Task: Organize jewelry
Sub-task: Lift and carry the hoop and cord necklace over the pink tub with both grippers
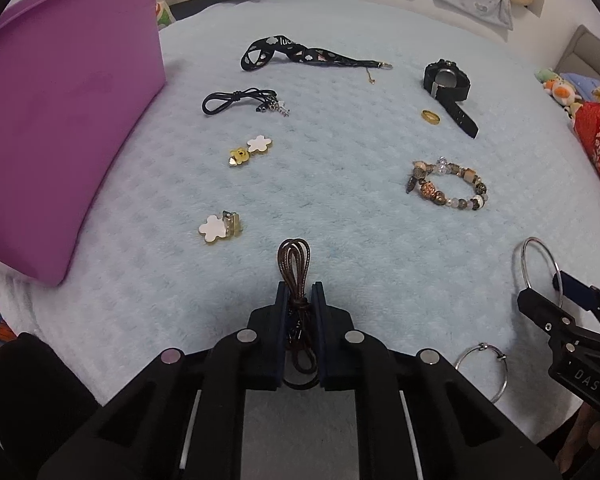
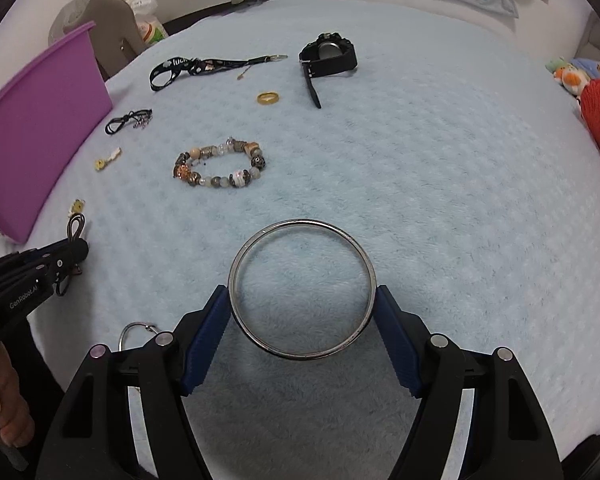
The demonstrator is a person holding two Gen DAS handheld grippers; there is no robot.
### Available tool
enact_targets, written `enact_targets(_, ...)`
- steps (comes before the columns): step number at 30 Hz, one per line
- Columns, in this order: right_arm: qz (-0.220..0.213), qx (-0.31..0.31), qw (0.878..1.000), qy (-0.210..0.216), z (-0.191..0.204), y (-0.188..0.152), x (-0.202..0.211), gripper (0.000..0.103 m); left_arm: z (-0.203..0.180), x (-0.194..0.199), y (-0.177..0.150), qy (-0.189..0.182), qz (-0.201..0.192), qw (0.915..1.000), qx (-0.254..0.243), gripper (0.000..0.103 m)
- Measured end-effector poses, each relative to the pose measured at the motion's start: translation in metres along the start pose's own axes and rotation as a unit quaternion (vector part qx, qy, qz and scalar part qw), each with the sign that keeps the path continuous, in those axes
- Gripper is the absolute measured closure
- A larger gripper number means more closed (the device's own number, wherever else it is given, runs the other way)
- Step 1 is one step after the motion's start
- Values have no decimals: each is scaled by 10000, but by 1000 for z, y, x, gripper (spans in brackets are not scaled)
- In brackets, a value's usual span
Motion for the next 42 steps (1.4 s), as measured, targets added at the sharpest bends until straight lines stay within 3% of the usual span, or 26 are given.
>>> enact_targets(9, -211, -59, 9996, 193, 3, 8, 21, 33, 13, 41, 11, -406, -417, 9980, 261, 92)
enact_targets(21, -754, 215, 9929, 894, 54, 59, 74, 33, 53, 120, 55, -338, -1152, 9912, 561, 92)
enact_targets(26, -949, 446, 9850, 1369, 97, 95, 93, 33, 84, 151, 78, -163, -1411, 9877, 655, 92)
enact_targets(32, -1117, 910, 9699, 1965, 177, 146, 112, 33, 144, 177, 99, 229, -1688, 9818, 841, 92)
enact_targets(38, -956, 1406, 9550, 2430, 265, 183, 112, 33, 210, 170, 110, 634, -1524, 9803, 1089, 91)
enact_targets(42, -765, 1726, 9477, 2571, 318, 197, 103, 33, 247, 159, 108, 706, -1330, 9799, 1309, 91)
Point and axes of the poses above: each gripper's, at about its wrist camera, not at the fingertips, and x roughly against the way its jaws point, z to its left, y to its top, the point moved 1 cm from there along -x, roughly the way its jaws point, and after that the axes turned 8 degrees about -x, right-handed, at the moved point
